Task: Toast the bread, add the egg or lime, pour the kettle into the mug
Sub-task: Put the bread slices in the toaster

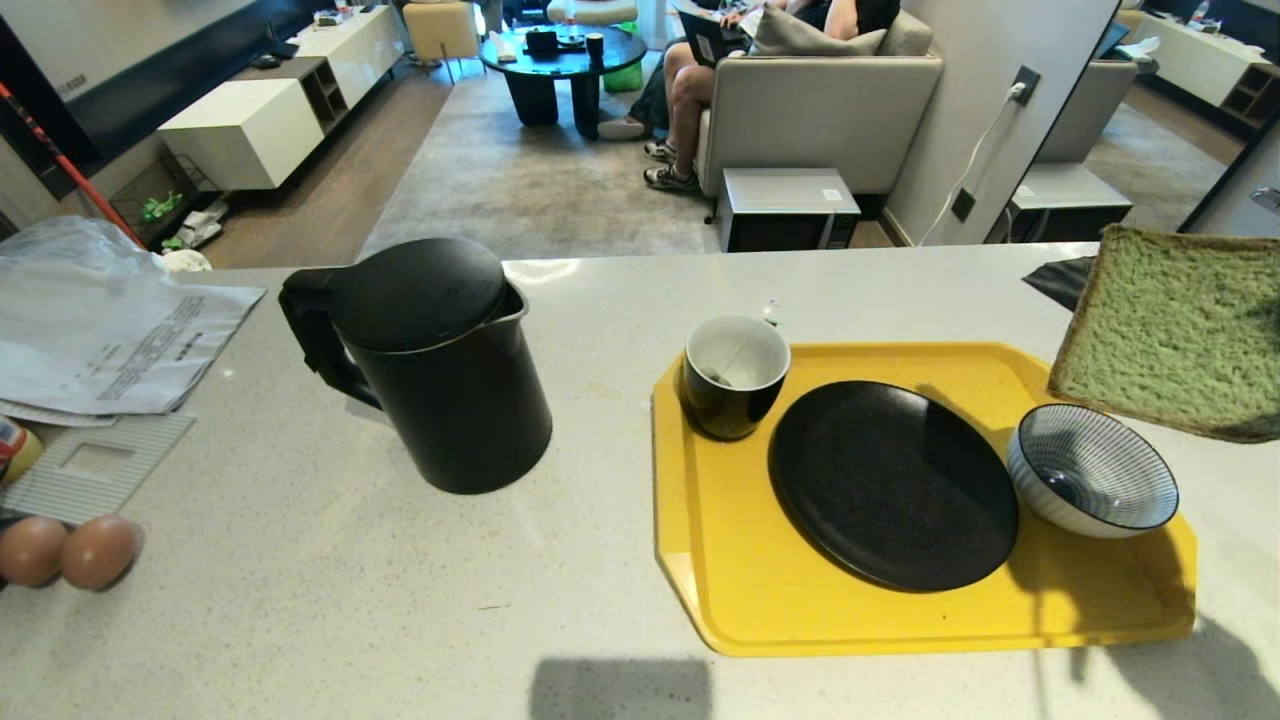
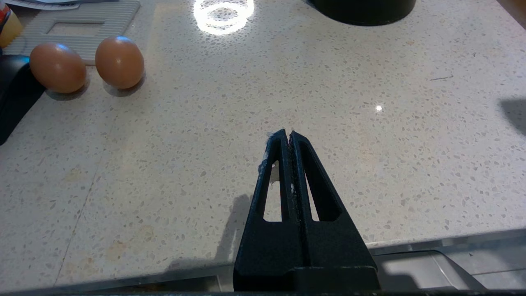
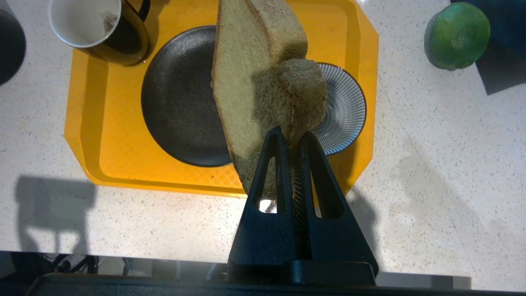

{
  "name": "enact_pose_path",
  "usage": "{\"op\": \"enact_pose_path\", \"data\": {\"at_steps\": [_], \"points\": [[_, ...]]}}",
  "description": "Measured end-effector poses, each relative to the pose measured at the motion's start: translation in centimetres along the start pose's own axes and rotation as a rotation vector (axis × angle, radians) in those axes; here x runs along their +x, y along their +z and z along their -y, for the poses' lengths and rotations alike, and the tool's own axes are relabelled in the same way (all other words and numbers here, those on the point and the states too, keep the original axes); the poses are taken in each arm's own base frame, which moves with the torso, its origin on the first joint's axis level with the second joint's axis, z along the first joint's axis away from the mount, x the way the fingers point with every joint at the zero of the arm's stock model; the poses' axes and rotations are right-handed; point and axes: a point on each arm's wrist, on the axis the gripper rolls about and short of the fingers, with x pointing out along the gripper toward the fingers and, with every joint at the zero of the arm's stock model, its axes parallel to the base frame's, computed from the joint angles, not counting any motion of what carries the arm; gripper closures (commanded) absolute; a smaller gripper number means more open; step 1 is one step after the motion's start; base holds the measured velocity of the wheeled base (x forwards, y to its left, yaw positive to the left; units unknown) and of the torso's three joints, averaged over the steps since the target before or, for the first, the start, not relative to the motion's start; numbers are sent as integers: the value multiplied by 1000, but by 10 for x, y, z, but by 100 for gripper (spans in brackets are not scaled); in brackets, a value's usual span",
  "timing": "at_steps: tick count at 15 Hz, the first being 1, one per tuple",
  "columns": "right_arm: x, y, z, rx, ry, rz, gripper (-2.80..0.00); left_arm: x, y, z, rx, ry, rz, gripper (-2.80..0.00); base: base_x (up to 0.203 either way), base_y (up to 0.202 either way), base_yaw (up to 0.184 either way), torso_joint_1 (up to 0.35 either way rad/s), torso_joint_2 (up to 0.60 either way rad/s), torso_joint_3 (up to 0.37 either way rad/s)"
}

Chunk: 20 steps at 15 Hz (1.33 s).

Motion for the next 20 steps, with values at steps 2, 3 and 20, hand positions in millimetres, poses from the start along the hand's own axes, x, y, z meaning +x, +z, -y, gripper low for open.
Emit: {"op": "enact_pose_path", "data": {"at_steps": [2, 3, 20], "points": [[0, -2, 1, -2, -2, -4, 0, 0, 0, 0, 1, 0, 0, 0, 0, 0, 0, 0, 0, 0], [0, -3, 1, -2, -2, -6, 0, 0, 0, 0, 1, 0, 0, 0, 0, 0, 0, 0, 0, 0], [5, -8, 1, -5, -31, -28, 0, 0, 0, 0, 4, 1, 1, 0, 0, 0, 0, 0, 0, 0]]}}
